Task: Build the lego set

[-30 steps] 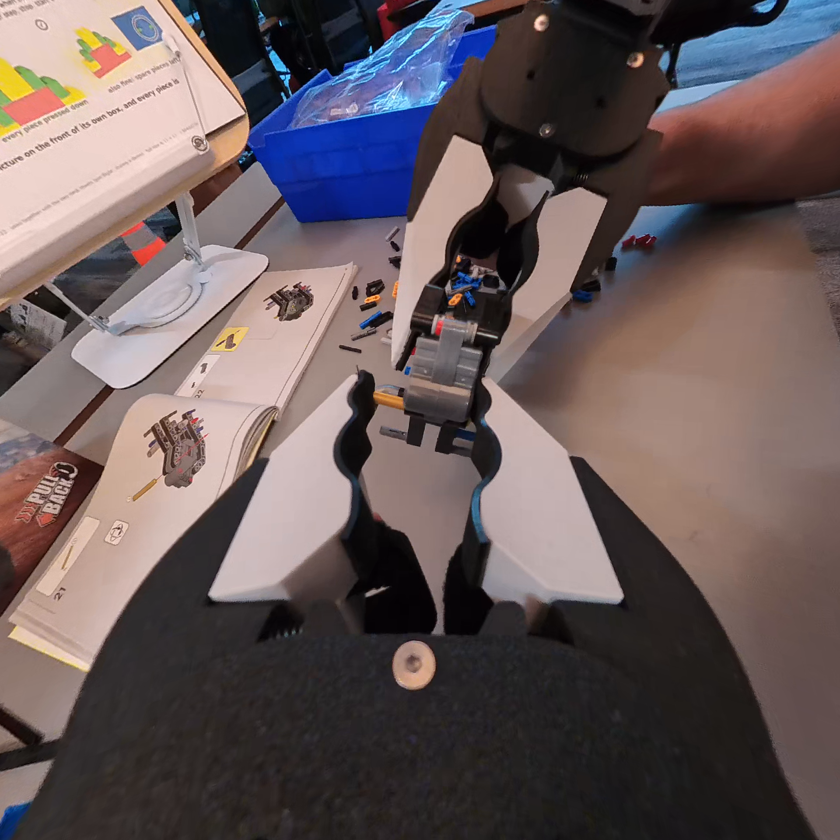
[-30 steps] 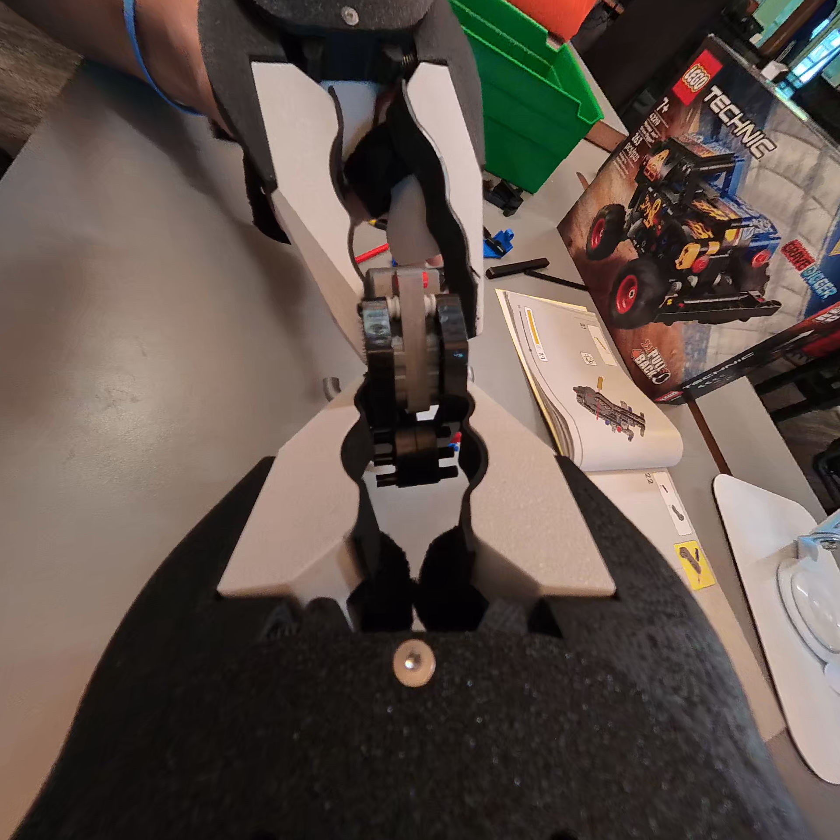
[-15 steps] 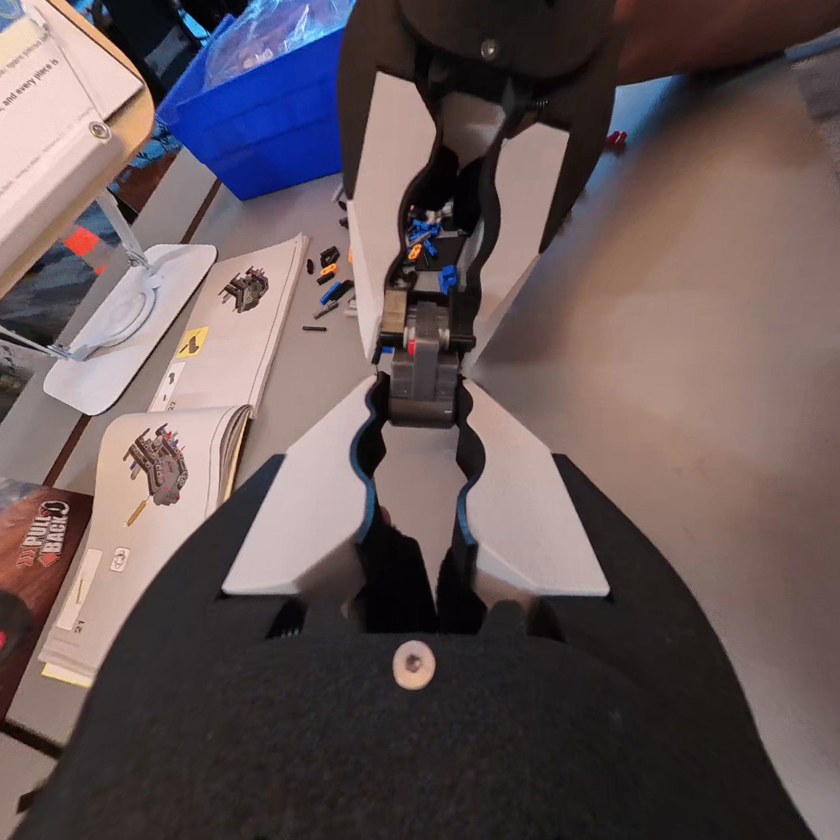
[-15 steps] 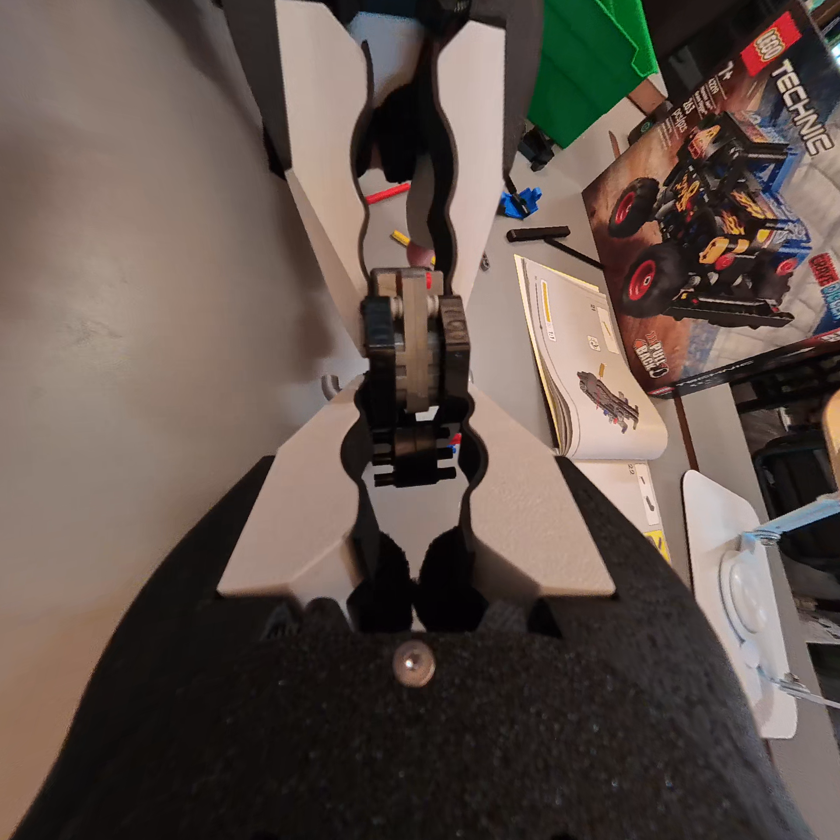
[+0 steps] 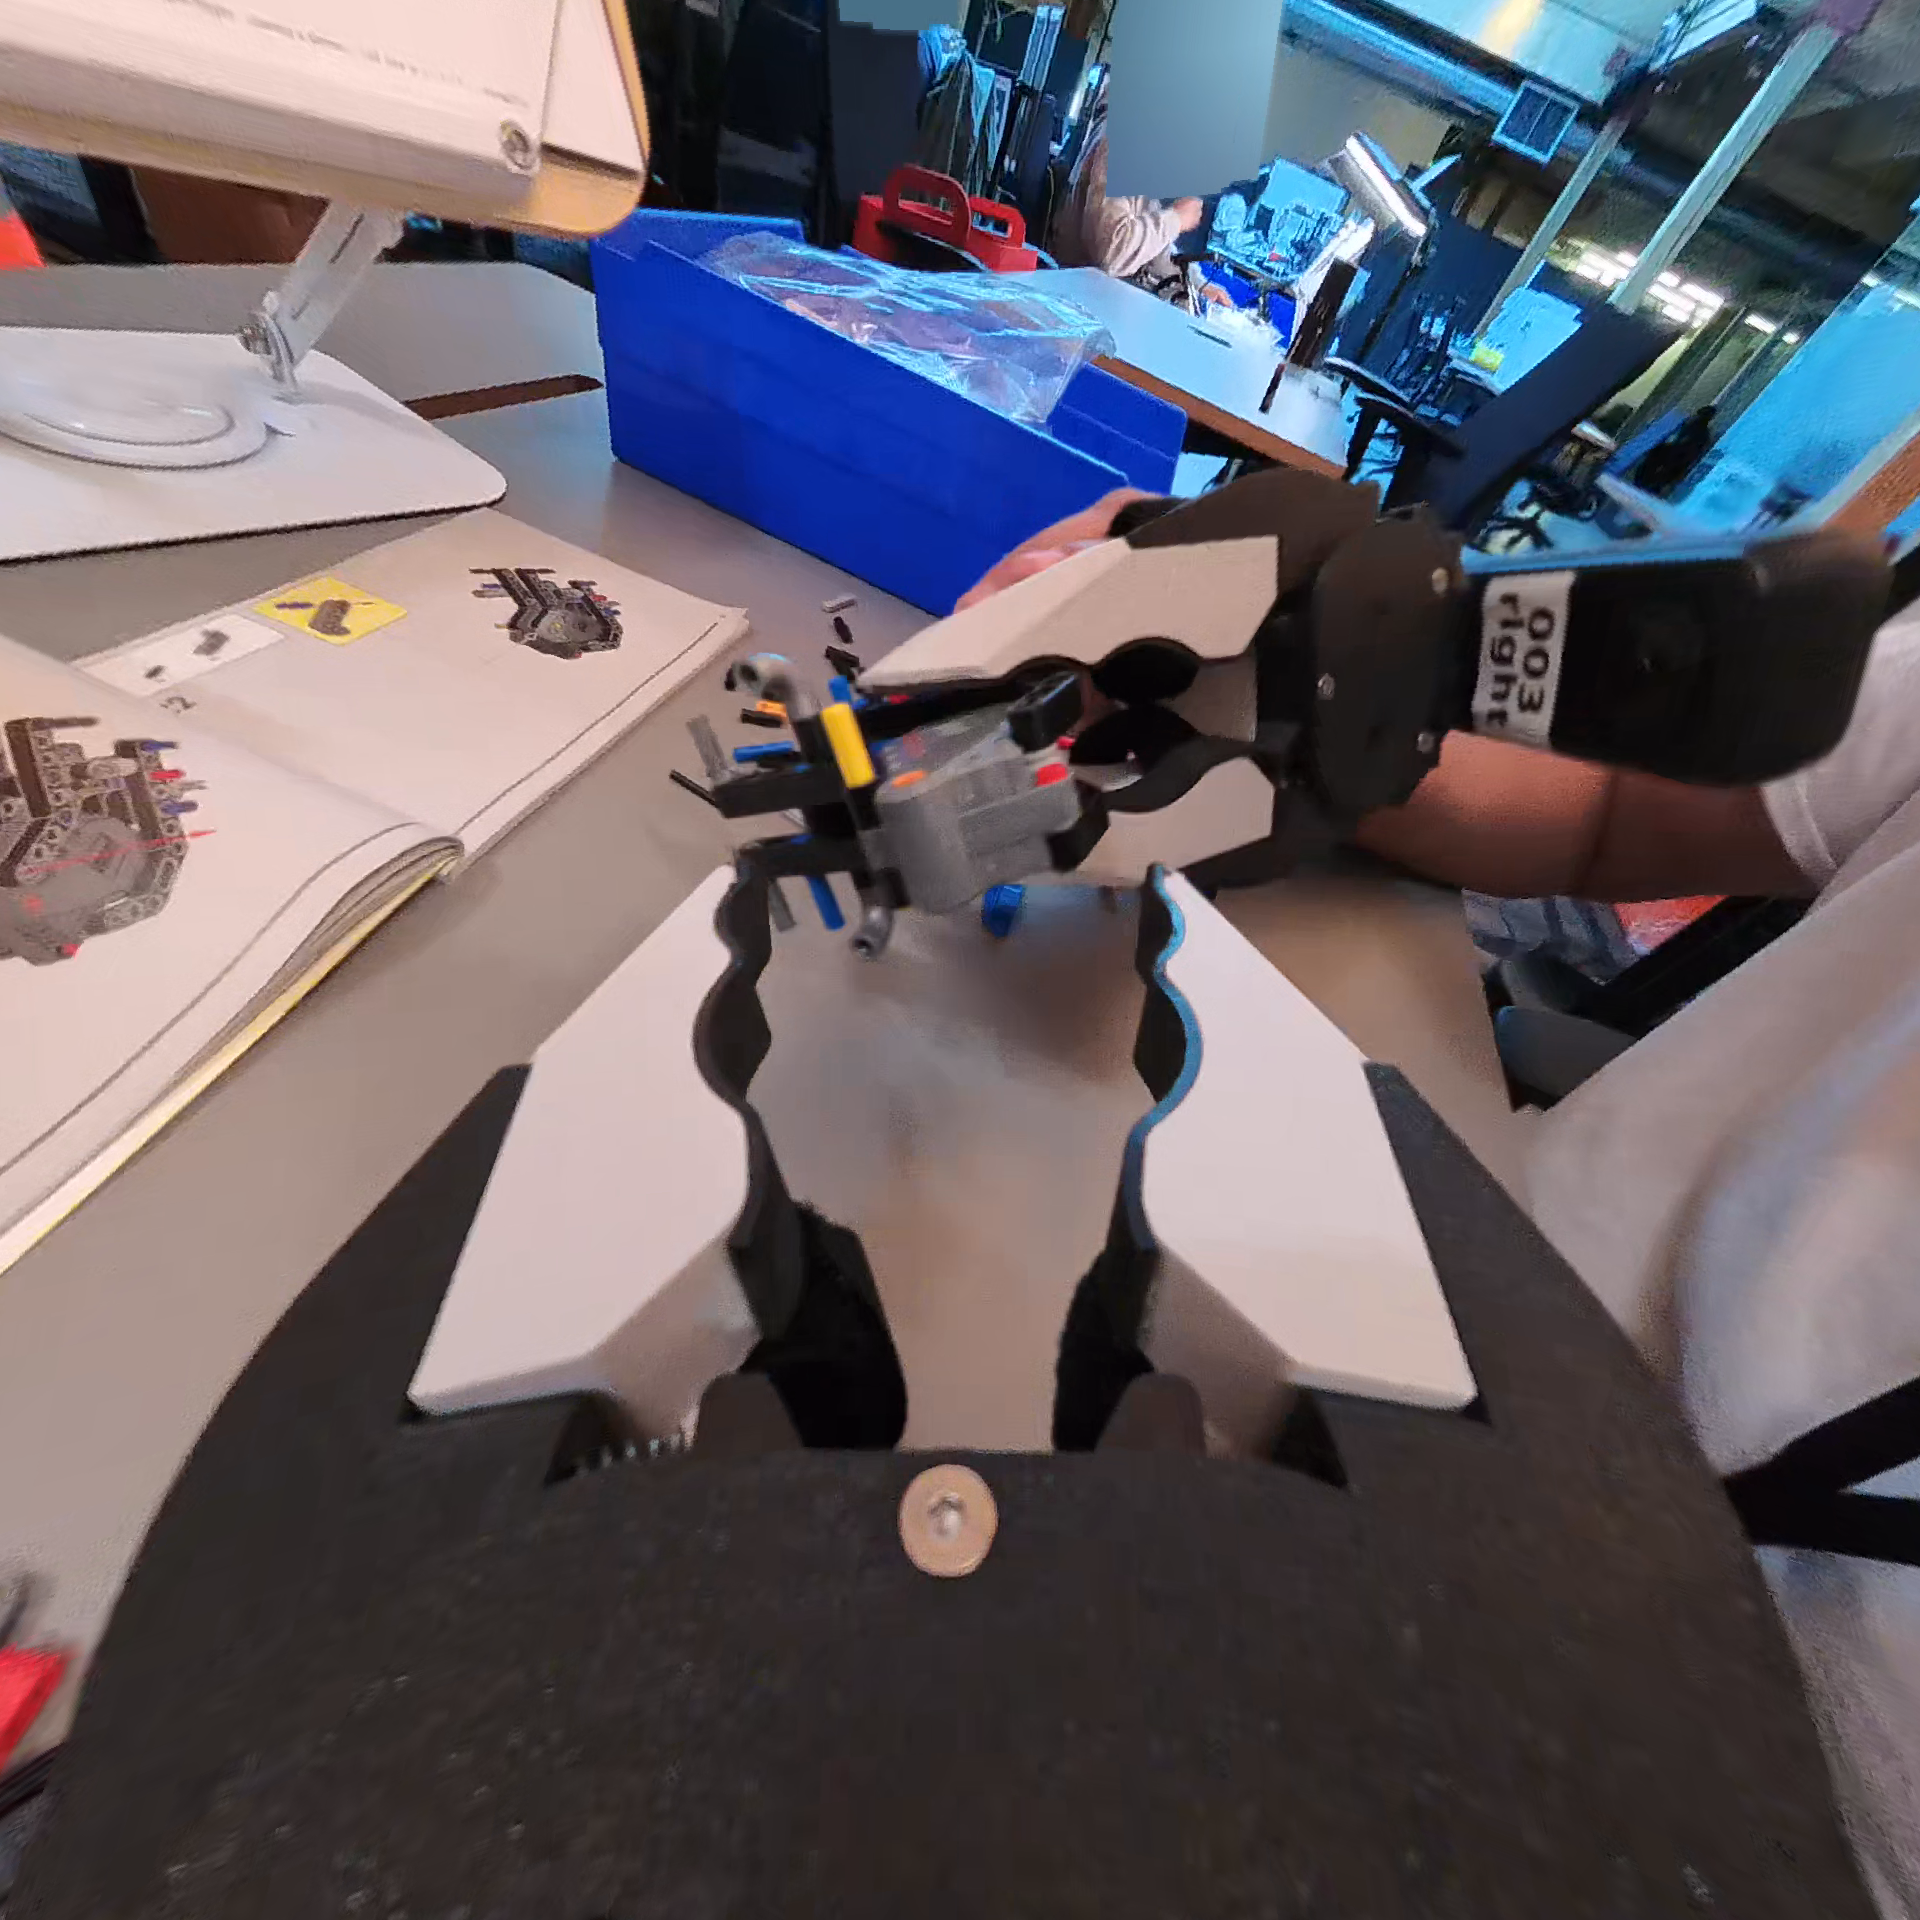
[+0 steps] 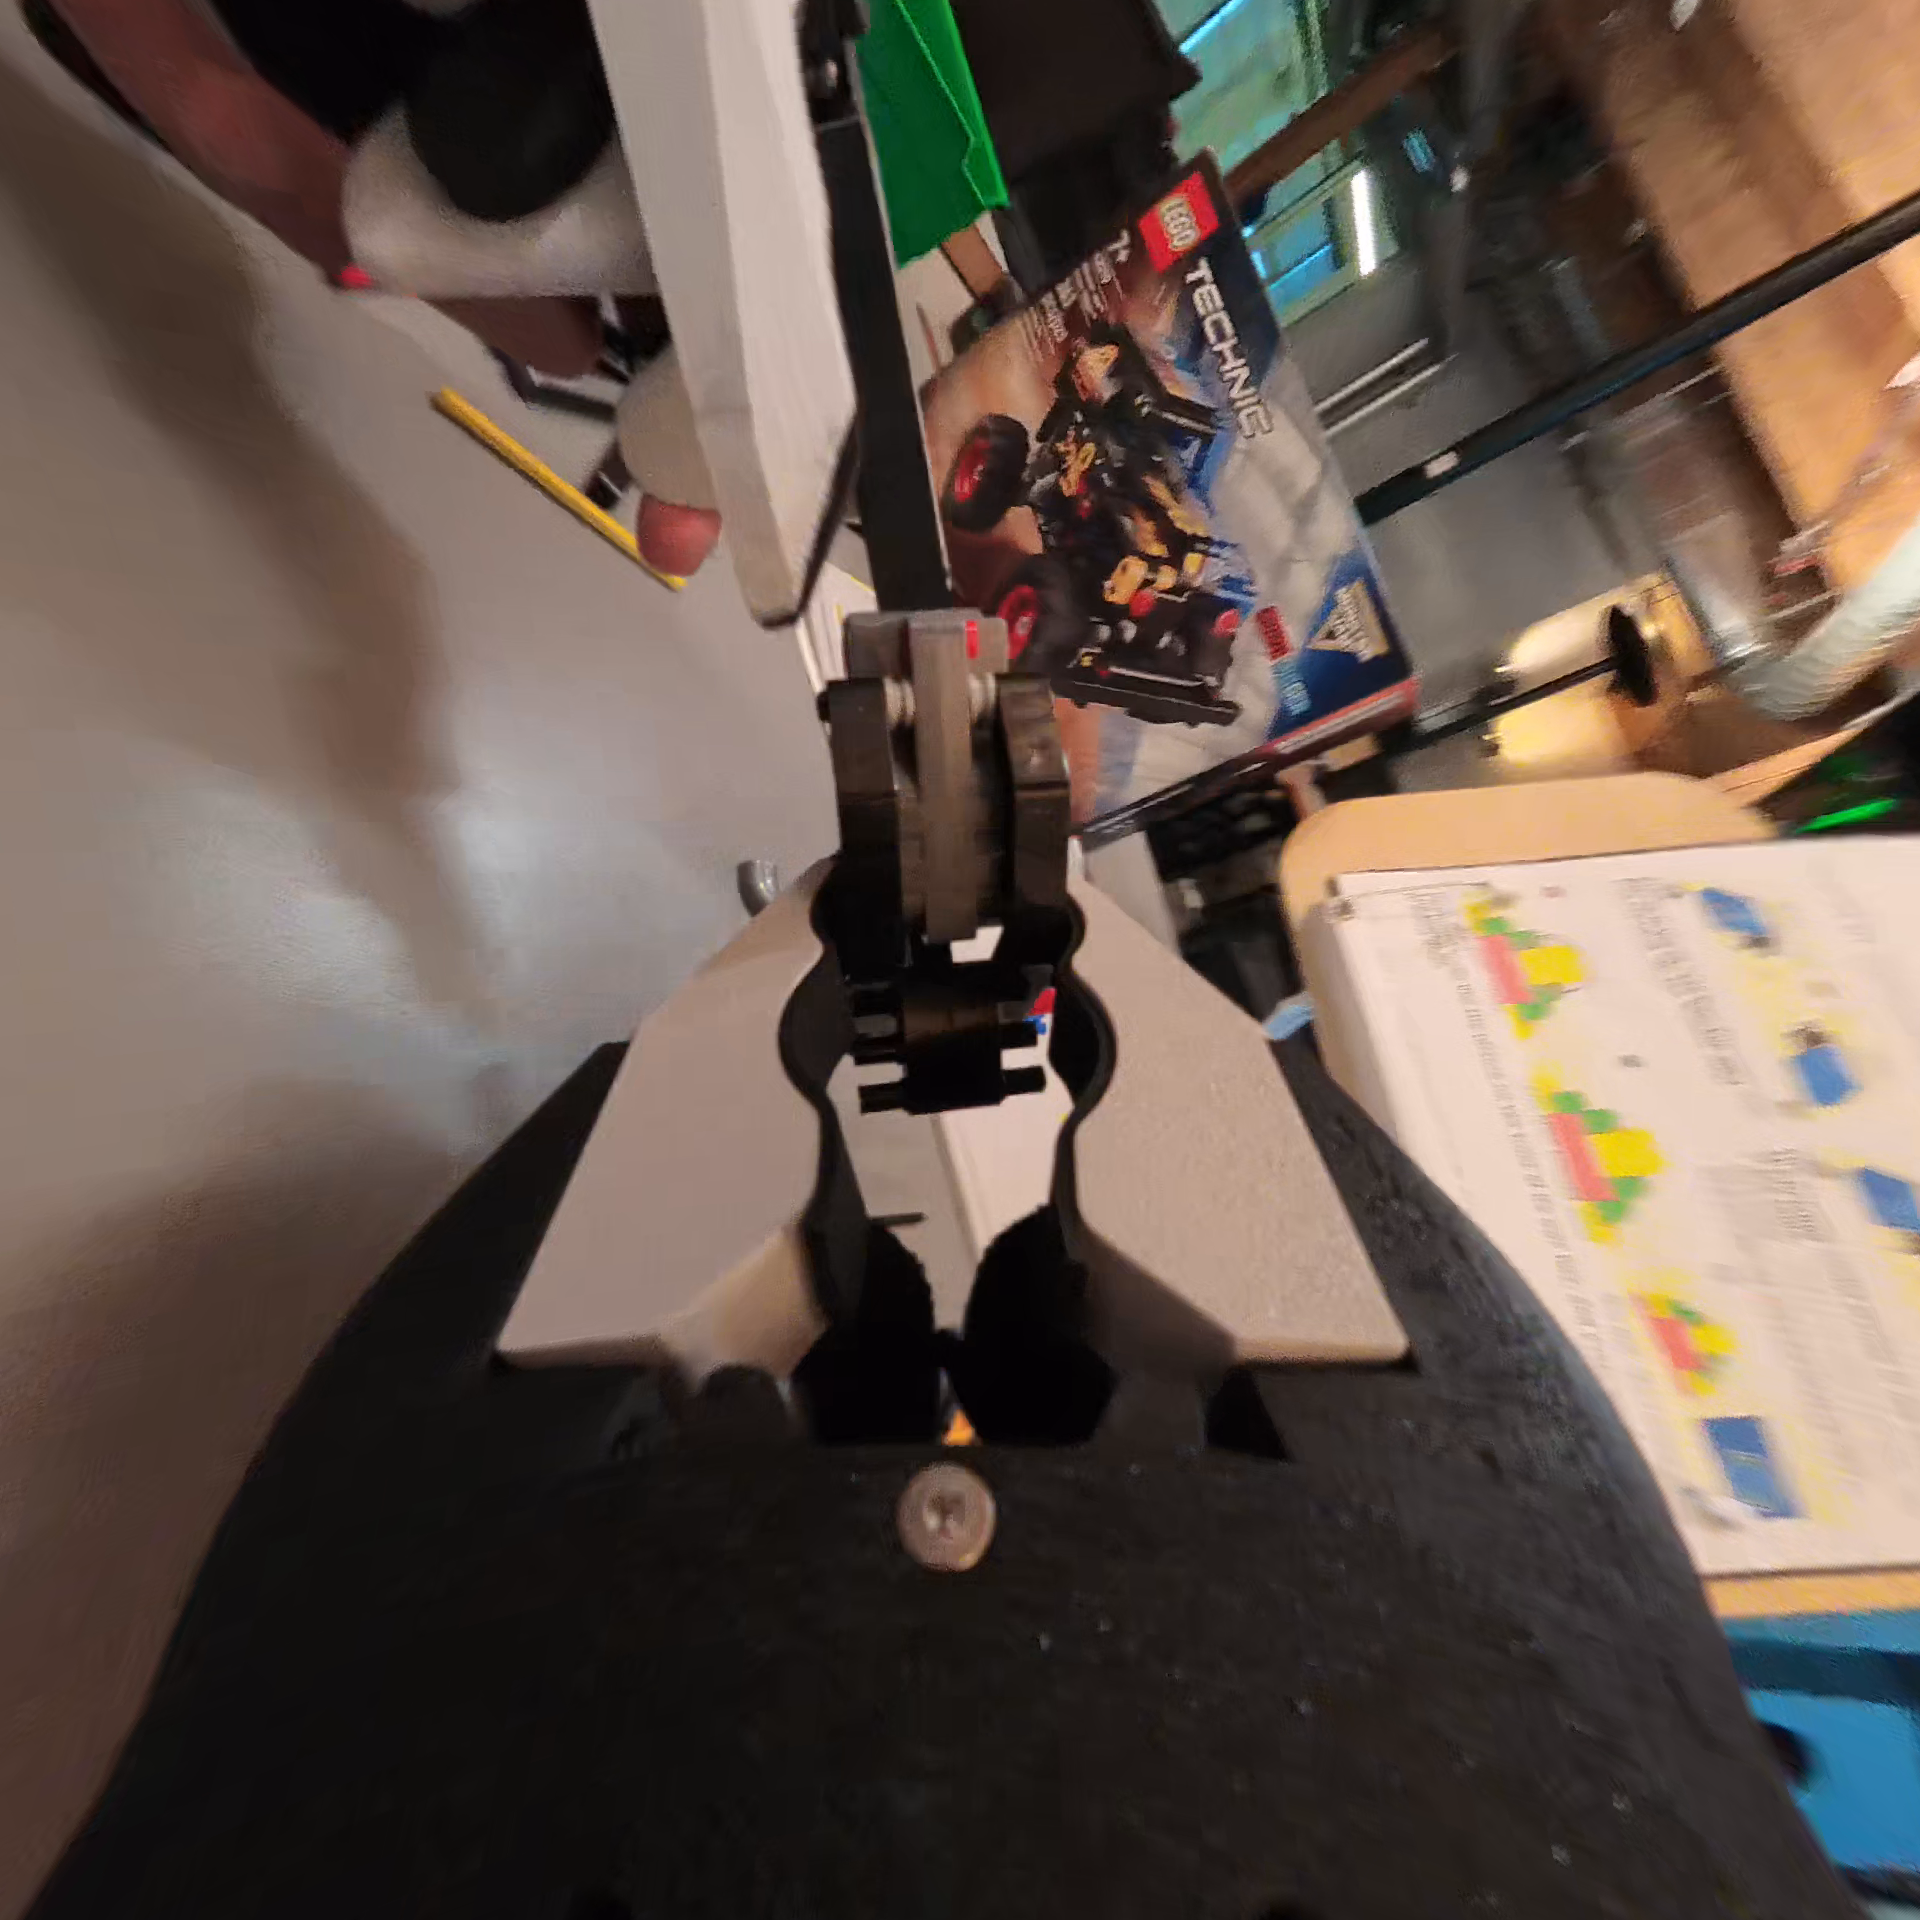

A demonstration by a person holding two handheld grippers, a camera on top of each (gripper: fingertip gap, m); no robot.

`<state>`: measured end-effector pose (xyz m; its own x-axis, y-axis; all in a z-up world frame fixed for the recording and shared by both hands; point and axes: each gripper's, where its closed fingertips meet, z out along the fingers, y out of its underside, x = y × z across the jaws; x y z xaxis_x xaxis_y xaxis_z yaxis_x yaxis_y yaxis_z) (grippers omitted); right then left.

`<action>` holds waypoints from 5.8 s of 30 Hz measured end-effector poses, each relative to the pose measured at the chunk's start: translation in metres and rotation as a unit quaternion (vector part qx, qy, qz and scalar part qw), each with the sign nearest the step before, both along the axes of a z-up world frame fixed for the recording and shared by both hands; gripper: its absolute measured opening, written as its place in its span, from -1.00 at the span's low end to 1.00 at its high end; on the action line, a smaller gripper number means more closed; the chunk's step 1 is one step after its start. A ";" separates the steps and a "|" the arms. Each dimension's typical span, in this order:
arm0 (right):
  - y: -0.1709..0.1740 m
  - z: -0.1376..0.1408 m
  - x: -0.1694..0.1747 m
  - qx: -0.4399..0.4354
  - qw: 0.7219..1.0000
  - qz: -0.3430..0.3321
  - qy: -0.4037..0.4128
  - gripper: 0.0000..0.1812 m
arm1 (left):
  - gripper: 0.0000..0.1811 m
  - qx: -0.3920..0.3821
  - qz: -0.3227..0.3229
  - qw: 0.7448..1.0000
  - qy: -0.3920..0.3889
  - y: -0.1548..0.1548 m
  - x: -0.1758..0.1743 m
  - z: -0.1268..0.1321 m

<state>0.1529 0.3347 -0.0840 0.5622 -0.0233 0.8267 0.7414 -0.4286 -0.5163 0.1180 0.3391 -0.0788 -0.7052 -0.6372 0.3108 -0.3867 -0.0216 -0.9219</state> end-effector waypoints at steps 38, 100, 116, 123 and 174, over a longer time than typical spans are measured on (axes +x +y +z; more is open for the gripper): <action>0.014 -0.015 -0.032 -0.025 0.937 0.083 0.339 -0.95 | -0.55 0.475 0.062 0.815 -0.326 0.008 0.009 -0.044; 0.011 -0.034 -0.032 -0.069 0.942 0.029 0.328 -0.97 | -0.57 0.517 0.065 0.783 -0.340 0.002 0.008 -0.060; 0.010 -0.028 -0.009 -0.020 0.960 -0.015 0.280 -0.97 | -0.38 0.408 0.087 0.877 -0.238 0.006 0.020 -0.050; 0.012 -0.008 -0.012 0.025 0.977 -0.018 0.209 -0.97 | -0.38 0.110 0.100 0.989 -0.021 0.009 0.020 -0.031; 0.018 -0.009 -0.024 0.041 0.961 -0.010 0.275 -0.96 | -0.71 0.186 0.101 0.974 -0.079 0.011 0.022 -0.038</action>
<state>0.1285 0.3526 -0.0926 0.9122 -0.0903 0.3997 0.3390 -0.3817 -0.8599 0.1402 0.3500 -0.1164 -0.5746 -0.8153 -0.0710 -0.2616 0.2651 -0.9281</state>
